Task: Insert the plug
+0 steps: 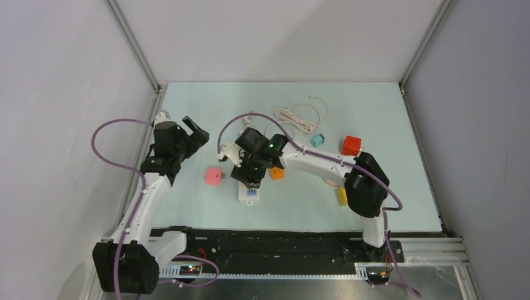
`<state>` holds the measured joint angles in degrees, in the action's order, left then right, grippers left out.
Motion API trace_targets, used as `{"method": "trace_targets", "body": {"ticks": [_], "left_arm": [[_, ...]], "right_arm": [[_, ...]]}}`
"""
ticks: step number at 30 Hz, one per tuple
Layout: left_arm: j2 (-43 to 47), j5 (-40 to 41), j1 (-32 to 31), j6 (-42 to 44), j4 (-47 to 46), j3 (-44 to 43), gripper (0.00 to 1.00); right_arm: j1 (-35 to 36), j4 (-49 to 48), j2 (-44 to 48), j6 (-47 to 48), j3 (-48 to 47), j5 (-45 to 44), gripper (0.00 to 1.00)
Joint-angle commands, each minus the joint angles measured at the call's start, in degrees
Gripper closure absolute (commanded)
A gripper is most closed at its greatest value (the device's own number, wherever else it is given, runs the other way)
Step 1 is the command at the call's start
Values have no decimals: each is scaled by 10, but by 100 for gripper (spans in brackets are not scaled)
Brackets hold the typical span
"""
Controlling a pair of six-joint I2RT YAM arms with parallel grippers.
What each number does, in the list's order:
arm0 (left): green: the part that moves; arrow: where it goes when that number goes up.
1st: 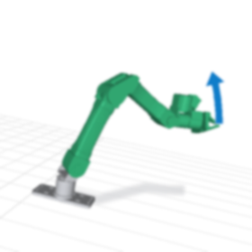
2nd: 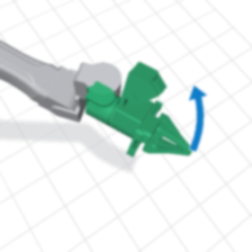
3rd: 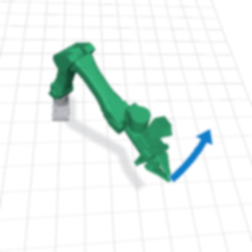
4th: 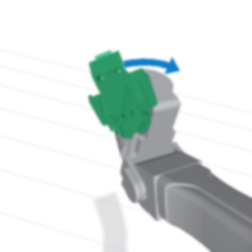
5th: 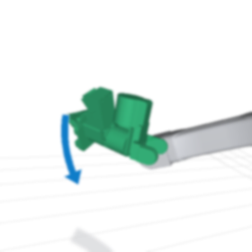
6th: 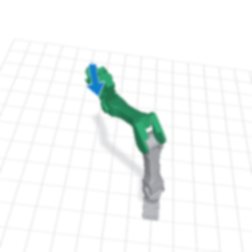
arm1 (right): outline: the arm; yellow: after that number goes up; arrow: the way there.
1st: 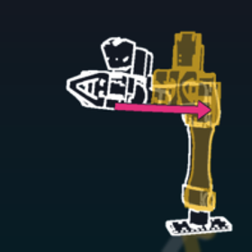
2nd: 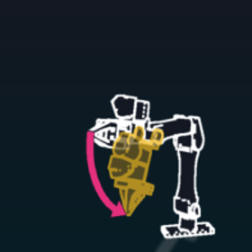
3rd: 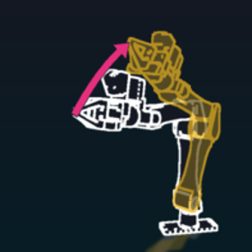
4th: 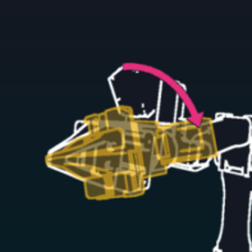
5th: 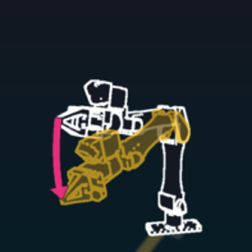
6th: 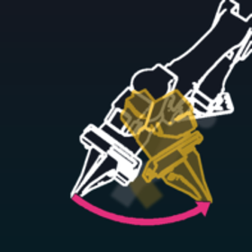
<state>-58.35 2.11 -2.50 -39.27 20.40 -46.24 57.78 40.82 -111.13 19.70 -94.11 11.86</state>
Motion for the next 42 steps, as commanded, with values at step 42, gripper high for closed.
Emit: {"method": "trace_targets", "body": {"ticks": [42], "left_arm": [[-41, -87, 67, -20, 7, 0, 0]], "right_arm": [[-28, -4, -51, 117, -15, 14, 100]]}}
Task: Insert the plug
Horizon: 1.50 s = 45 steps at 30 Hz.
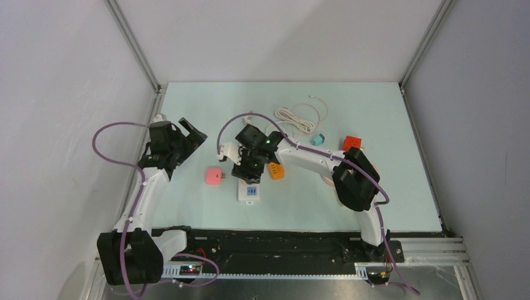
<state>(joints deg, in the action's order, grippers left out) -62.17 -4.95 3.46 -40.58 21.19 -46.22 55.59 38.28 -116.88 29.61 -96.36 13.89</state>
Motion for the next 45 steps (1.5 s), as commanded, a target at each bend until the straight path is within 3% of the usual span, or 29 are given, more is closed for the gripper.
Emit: {"method": "trace_targets", "body": {"ticks": [1, 16, 35, 45], "left_arm": [[-3, -17, 8, -7, 0, 0, 0], [-11, -24, 8, -4, -1, -3, 0], [-14, -36, 8, 7, -1, -3, 0], [-16, -39, 8, 8, -1, -3, 0]], "right_arm": [[-9, 33, 7, 22, 7, -5, 100], [-17, 60, 13, 42, 4, 69, 100], [-16, 50, -15, 60, -13, 2, 100], [-26, 47, 32, 45, -42, 75, 100]]}}
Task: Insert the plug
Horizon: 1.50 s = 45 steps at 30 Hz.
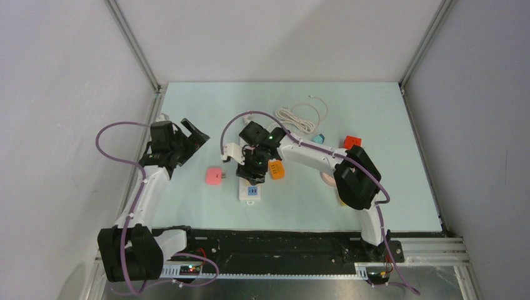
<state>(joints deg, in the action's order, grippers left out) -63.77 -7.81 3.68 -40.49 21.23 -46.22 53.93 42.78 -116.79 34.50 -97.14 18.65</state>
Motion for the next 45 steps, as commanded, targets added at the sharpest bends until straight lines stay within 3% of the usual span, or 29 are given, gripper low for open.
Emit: {"method": "trace_targets", "body": {"ticks": [1, 45], "left_arm": [[1, -10, 6, 8, -1, -3, 0], [-3, -17, 6, 10, 1, 2, 1]], "right_arm": [[-9, 2, 33, -4, -36, 27, 100], [3, -14, -27, 3, -9, -2, 100]]}}
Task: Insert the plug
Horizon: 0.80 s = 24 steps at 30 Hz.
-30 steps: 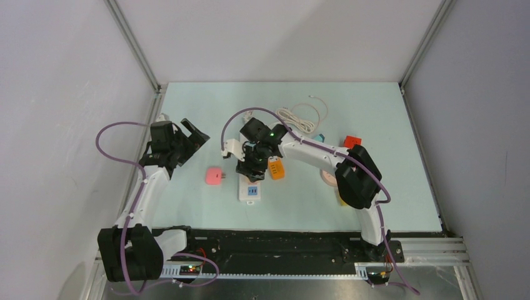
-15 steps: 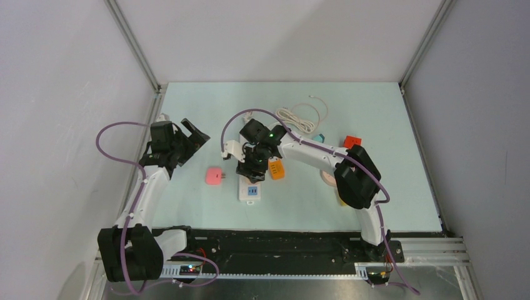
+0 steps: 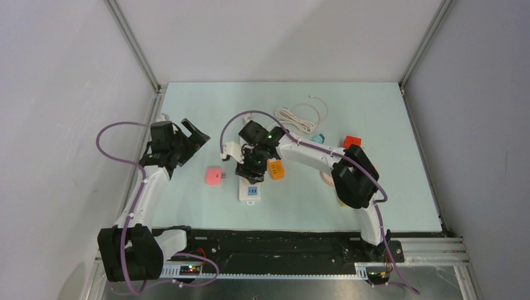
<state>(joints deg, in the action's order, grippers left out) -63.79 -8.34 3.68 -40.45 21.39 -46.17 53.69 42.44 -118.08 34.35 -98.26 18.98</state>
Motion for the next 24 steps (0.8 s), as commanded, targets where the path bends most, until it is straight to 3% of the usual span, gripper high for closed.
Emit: {"method": "trace_targets", "body": {"ticks": [1, 24], "left_arm": [[-3, -12, 6, 10, 0, 1, 1], [-6, -5, 9, 20, 6, -2, 0]], "right_arm": [[7, -6, -15, 5, 3, -9, 100], [25, 21, -78, 0, 17, -79, 100]]}}
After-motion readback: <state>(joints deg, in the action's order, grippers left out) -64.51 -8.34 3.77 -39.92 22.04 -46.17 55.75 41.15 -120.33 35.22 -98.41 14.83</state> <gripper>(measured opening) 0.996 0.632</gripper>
